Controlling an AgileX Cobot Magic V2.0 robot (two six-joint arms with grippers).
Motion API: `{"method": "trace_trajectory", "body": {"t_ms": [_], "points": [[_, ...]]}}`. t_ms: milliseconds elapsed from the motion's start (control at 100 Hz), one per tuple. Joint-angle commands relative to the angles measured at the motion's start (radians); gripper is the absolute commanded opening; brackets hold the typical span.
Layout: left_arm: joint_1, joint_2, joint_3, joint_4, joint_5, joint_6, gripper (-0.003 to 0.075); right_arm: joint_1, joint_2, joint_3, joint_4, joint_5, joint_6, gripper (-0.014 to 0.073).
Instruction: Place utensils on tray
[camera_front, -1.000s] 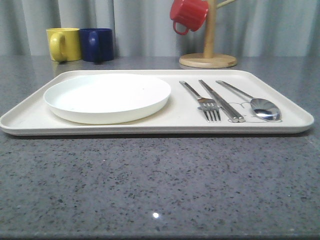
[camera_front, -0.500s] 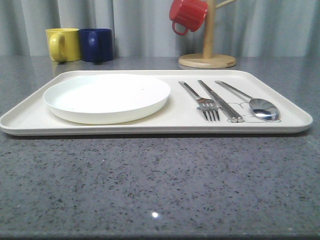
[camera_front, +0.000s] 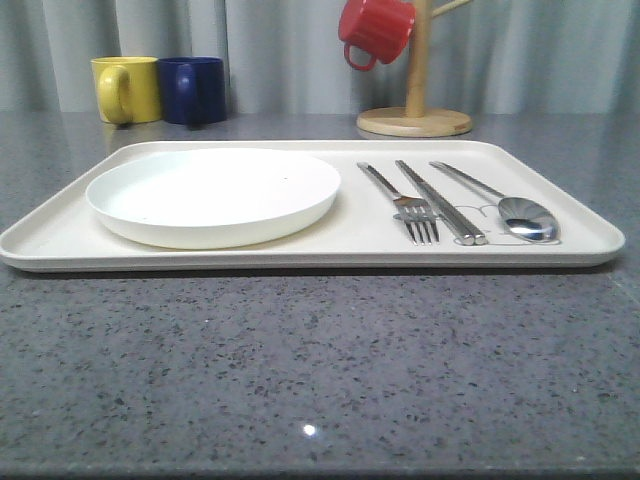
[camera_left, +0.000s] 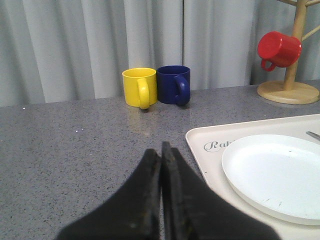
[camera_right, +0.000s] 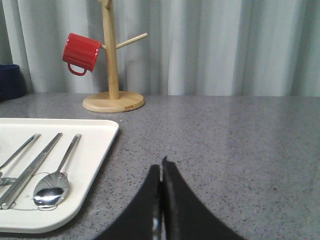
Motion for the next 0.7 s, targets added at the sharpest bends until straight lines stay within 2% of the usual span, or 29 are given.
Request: {"method": "trace_trajectory", "body": {"t_ms": [0,170,690], "points": [[0.002,0.008,-0.026,-0.019,-0.061,-0.002,-0.0019,-0.014,-0.019,0.020,0.029,-0.145,-0.008,-0.0069],[0.002,0.008,-0.026,-0.019,-0.061,-0.002,-0.0019,-0.046,-0.020,0.038,0.057,-0.160,-0.008,-0.0069],[0.002,0.008,-0.026,-0.019,-0.061,-0.002,-0.0019,-0.046,-0.020,0.038,0.057,-0.159,-0.008,-0.0069]]}}
